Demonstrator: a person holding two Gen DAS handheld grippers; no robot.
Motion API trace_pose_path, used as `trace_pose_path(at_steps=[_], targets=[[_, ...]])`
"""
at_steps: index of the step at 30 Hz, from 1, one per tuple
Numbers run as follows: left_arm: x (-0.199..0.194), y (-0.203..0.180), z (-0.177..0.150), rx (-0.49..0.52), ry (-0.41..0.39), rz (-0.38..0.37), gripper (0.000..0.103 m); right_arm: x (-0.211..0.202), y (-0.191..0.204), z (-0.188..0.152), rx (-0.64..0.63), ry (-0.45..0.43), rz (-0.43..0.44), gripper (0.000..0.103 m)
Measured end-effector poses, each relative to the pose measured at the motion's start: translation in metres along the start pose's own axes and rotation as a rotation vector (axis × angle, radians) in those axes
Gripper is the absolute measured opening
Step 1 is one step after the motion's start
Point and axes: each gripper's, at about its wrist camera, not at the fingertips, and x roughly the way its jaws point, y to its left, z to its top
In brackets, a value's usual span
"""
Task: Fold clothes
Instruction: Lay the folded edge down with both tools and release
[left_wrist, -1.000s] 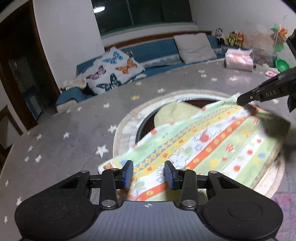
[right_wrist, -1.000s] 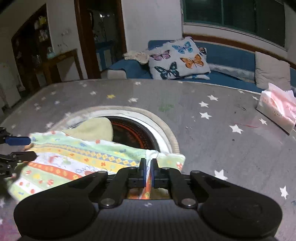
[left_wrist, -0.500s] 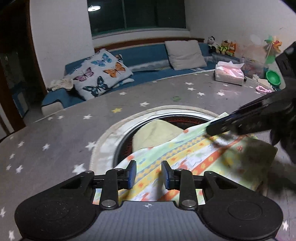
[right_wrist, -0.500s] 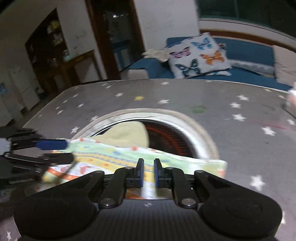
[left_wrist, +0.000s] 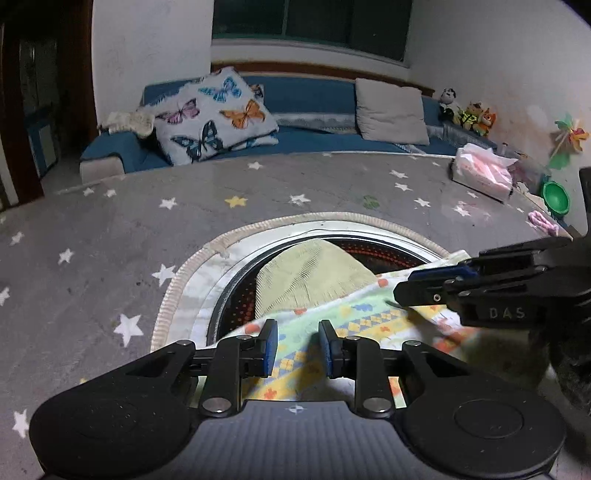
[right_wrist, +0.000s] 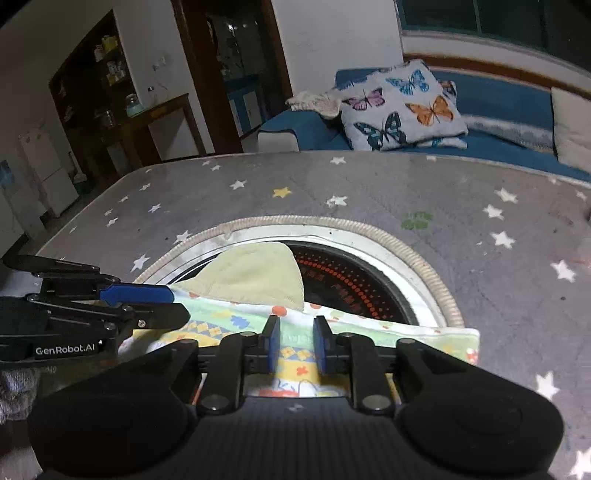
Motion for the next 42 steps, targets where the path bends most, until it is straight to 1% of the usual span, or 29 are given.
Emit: trace_pose_path(at_steps=[4,7,12,17,19,20,21,22,27,29,30,31,32,33,34,35,36,37,39,41,42], targets=[[-0.017,-0.013,-0.011,0.046,-0.031,0.005,0.027,-0.018,0.011,-0.009,-0.035,-0.018,0.014,0.020],[-0.027,-0.023,-0.020,0.055,-0.048,-0.012,0.027,-0.026,0.020,-0.016,-0.047,-0.034,0.026,0.020],[-0.033,-0.035,-0.033,0.071,-0.050,-0.025,0.027,-0.028,0.027,-0.028,-0.050,-0.037,0.027,0.020],[-0.043,-0.027,-0.048,0.033,-0.050,-0.009,0.028,-0.035,0.013,-0.042,-0.008,-0.037,-0.002,0.020],[-0.047,-0.023,-0.054,0.014,-0.051,-0.002,0.028,-0.040,0.005,-0.047,0.016,-0.040,-0.018,0.022],[-0.049,-0.021,-0.057,0.004,-0.051,0.002,0.028,-0.043,0.001,-0.049,0.023,-0.042,-0.028,0.026],[-0.051,-0.018,-0.060,-0.007,-0.052,0.005,0.028,-0.046,-0.002,-0.051,0.030,-0.044,-0.038,0.038],[-0.054,-0.014,-0.063,-0.023,-0.054,0.008,0.028,-0.048,-0.006,-0.053,0.037,-0.046,-0.048,0.046],[-0.067,0.007,-0.079,-0.100,-0.066,0.048,0.028,-0.058,-0.018,-0.062,0.053,-0.059,-0.042,0.044],[-0.074,0.016,-0.084,-0.129,-0.079,0.051,0.028,-0.062,-0.017,-0.064,0.049,-0.064,-0.045,0.045],[-0.077,0.019,-0.086,-0.142,-0.086,0.051,0.028,-0.063,-0.016,-0.064,0.043,-0.065,-0.049,0.047],[-0.080,0.021,-0.087,-0.150,-0.090,0.064,0.028,-0.064,-0.015,-0.065,0.041,-0.068,-0.056,0.057],[-0.082,0.023,-0.089,-0.155,-0.092,0.081,0.027,-0.065,-0.014,-0.065,0.039,-0.072,-0.063,0.063],[-0.084,0.024,-0.090,-0.159,-0.095,0.088,0.027,-0.067,-0.013,-0.066,0.037,-0.075,-0.070,0.073],[-0.086,0.025,-0.091,-0.162,-0.097,0.098,0.028,-0.068,-0.012,-0.067,0.035,-0.080,-0.076,0.074],[-0.088,0.025,-0.092,-0.164,-0.099,0.107,0.035,-0.070,-0.011,-0.067,0.034,-0.085,-0.077,0.075],[-0.090,0.026,-0.093,-0.167,-0.101,0.116,0.038,-0.072,-0.009,-0.068,0.033,-0.089,-0.075,0.078],[-0.091,0.026,-0.094,-0.170,-0.103,0.124,0.039,-0.074,-0.007,-0.068,0.033,-0.093,-0.073,0.088],[-0.095,0.026,-0.095,-0.177,-0.107,0.129,0.041,-0.079,-0.002,-0.068,0.024,-0.106,-0.069,0.099],[-0.100,0.022,-0.095,-0.172,-0.116,0.138,0.052,-0.081,0.005,-0.068,0.006,-0.118,-0.064,0.102],[-0.102,0.019,-0.094,-0.164,-0.122,0.141,0.053,-0.082,0.010,-0.067,-0.004,-0.123,-0.062,0.103]])
